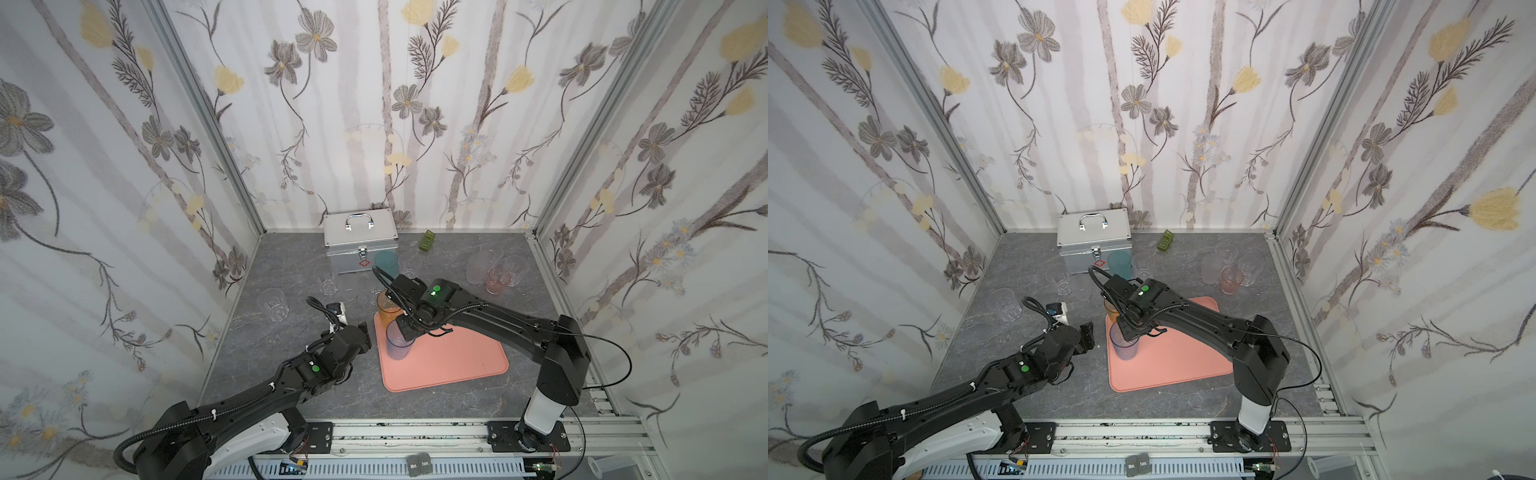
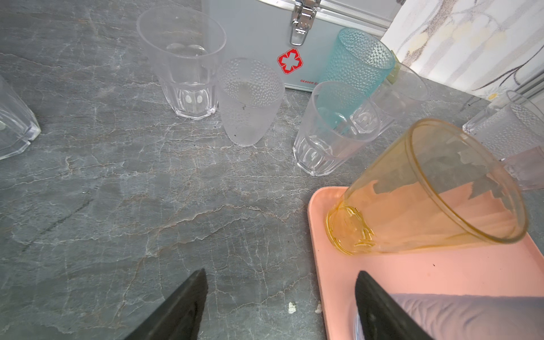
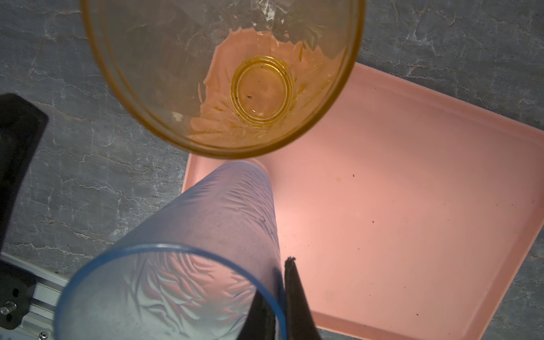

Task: Place the glasses into the tray
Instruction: 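Carry the blue glass onto the tray beside the yellow glass and release, then raise the right gripper back toward the remaining glasses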

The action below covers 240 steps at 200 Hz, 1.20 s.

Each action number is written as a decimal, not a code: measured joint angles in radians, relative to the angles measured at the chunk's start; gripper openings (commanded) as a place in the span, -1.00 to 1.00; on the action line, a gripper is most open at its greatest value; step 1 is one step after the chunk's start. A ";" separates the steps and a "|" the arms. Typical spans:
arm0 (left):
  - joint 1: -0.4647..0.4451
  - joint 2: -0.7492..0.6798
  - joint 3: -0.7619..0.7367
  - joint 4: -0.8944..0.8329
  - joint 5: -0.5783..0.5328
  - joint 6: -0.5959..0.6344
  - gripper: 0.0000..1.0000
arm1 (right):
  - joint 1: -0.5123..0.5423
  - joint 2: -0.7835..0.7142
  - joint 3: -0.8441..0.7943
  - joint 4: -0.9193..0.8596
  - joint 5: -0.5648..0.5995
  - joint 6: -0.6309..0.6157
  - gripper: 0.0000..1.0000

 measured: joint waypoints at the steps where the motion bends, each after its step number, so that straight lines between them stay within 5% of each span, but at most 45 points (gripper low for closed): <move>1: 0.000 0.000 0.000 0.000 0.000 0.000 0.64 | 0.000 0.001 0.000 0.000 0.000 0.000 -0.91; 103: 0.000 0.002 -0.011 0.002 0.000 0.000 0.65 | 0.000 0.038 0.030 0.001 0.002 -0.007 -0.84; 206: 0.000 -0.003 -0.020 0.007 0.000 0.000 0.65 | -0.053 -0.057 0.023 0.028 -0.087 0.012 -0.28; 240: -0.001 -0.008 0.007 0.002 0.000 0.011 0.65 | -0.166 -0.164 0.015 0.039 -0.135 0.011 -0.23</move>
